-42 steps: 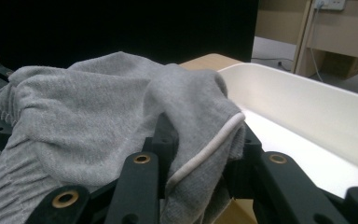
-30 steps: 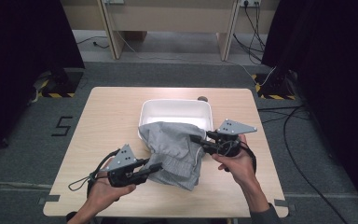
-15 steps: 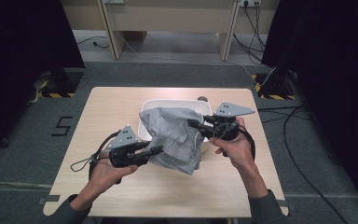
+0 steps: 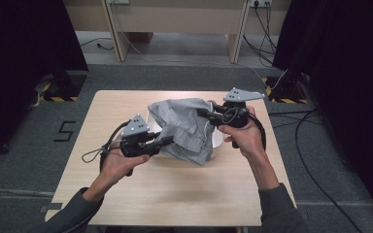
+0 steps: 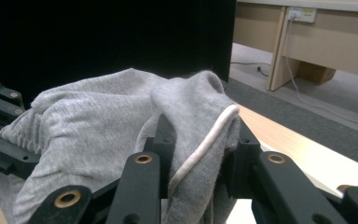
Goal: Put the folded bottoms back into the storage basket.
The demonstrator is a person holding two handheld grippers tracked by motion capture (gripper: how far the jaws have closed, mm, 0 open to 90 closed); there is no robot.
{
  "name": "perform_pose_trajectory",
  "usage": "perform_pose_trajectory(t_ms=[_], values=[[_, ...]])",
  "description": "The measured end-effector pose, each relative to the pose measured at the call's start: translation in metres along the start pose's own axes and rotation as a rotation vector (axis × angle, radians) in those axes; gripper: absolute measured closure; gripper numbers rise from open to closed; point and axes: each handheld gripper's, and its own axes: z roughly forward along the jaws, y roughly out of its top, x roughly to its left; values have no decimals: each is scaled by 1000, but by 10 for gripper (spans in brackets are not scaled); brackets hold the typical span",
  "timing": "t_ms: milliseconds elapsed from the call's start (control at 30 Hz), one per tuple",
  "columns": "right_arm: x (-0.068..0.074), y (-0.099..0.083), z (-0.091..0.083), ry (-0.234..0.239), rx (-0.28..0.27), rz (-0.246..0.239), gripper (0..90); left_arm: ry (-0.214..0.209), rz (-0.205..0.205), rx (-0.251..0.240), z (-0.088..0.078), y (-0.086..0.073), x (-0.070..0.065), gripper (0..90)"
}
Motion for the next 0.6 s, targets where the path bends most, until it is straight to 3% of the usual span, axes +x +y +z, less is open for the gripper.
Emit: perform_pose_trajectory(t_ms=[233, 600], values=[[-15, 9, 12, -30, 26, -2, 714, 25, -14, 20, 18, 9, 10, 729], [-36, 4, 40, -50, 71, 34, 718, 47, -77, 45, 44, 1, 33, 729]])
